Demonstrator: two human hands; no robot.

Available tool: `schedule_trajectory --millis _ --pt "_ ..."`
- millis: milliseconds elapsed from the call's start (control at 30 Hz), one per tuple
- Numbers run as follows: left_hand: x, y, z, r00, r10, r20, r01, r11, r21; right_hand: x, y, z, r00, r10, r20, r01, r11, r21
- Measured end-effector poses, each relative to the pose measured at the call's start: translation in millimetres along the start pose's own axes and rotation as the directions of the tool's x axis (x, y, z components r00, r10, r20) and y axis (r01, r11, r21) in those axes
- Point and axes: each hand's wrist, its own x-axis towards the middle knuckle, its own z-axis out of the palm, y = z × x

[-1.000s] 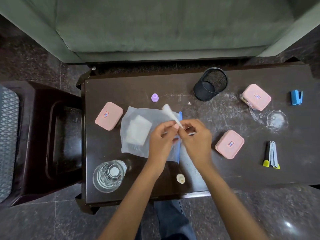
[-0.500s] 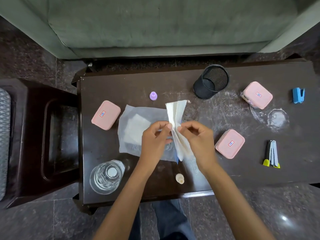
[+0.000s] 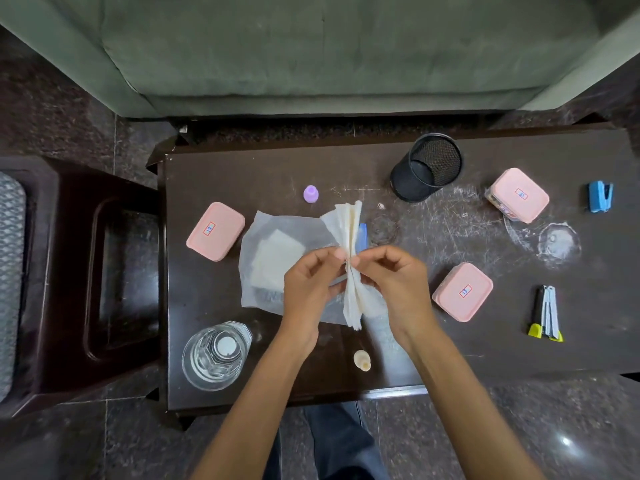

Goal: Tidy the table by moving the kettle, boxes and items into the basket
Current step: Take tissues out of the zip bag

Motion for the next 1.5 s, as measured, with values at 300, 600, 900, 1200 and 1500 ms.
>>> schedule_trajectory --millis 300,600,900,1200,1500 --pt "-0.7 -3.0 -1.6 0.999 0.045 -0.029 -0.042 0.996 0.076 3.5 6.9 -2.0 0.994 0.101 0.037 -0.103 0.992 0.066" --pt "1.2 -6.8 0.1 0.996 -0.077 -0.041 0.073 0.993 -0.088 4.3 6.1 -4.4 0.985 0.154 0.084 -0.172 0.94 0.295" --pt "6.4 -13.1 12.6 0.97 0.222 0.098 -0.243 0.885 0.397 11.9 6.7 -12.4 0.995 0.078 -0.057 -0.069 0.988 0.138" --pt "33.7 6.8 11.4 0.976 0.017 0.218 -0.135 0.83 0.541 32.9 -9.8 -42.9 0.979 0.142 0.15 -0.196 0.861 0.469" --pt "53.2 33.8 14.3 0.875 -0.066 0.48 -0.3 0.704 0.643 69.4 -34.2 -91.3 0.989 0.118 0.093 -0.098 0.975 -0.198"
